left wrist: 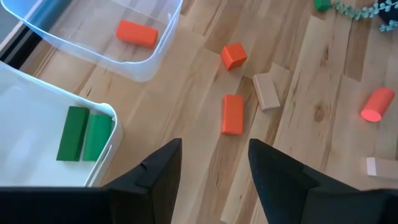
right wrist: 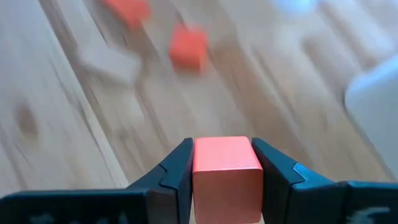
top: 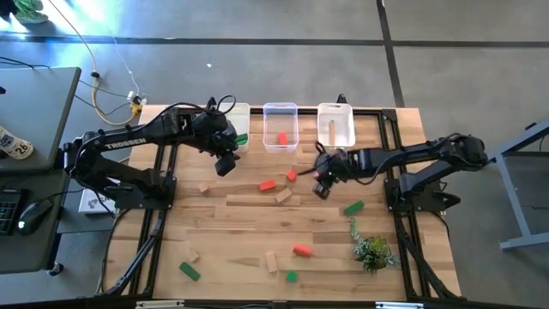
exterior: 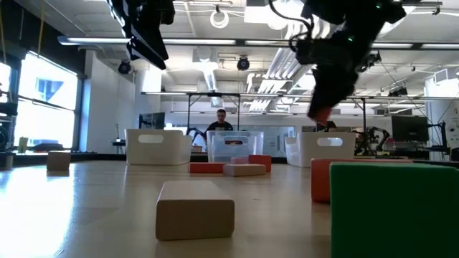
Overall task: Sort & place blocks by color
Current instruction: Put the orange block into the transparent bin
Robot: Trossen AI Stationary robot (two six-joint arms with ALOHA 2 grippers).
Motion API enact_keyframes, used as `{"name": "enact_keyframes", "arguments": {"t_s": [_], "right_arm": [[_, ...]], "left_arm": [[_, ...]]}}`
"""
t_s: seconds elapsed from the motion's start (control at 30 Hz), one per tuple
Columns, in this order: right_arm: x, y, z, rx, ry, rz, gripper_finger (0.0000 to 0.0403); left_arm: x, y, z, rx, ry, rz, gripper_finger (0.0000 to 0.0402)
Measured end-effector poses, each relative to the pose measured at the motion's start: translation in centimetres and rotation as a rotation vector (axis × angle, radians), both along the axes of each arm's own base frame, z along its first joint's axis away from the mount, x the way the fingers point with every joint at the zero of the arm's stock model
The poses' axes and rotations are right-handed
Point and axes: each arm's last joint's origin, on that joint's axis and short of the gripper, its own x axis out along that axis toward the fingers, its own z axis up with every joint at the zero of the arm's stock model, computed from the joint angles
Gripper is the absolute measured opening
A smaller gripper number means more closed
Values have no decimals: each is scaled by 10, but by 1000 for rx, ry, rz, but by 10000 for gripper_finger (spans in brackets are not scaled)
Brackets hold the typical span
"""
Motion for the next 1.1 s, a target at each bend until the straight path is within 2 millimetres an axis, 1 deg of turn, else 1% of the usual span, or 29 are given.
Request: {"name": "enact_keyframes", "arguments": {"t_s": [0.1, 0.27, 0.47, 0.67, 0.73, 0.83, 0.97, 1.1], "right_arm": [[13, -10, 14, -40, -151, -9, 110], [25, -27, 30, -108, -344, -53, 110], [33, -50, 43, -168, -509, -122, 110], [43, -70, 49, -270, -653, -158, 110], [49, -77, 47, -293, -695, -166, 110], [56, -87, 37, -320, -698, -174, 110], [64, -99, 15, -317, -636, -195, 110], [69, -109, -9, -299, -567, -220, 110]], "left_arm": [[0, 0, 0, 0, -1, 0, 175], [0, 0, 0, 1, -2, 0, 175], [0, 0, 0, -2, 2, 1, 175], [-1, -6, -2, -21, 35, -13, 175], [-3, -8, -4, -33, 63, -18, 175], [-6, -11, -6, -44, 112, -19, 175], [-11, -15, -10, -32, 198, 16, 175], [-20, -22, -16, -22, 322, 70, 175]]}}
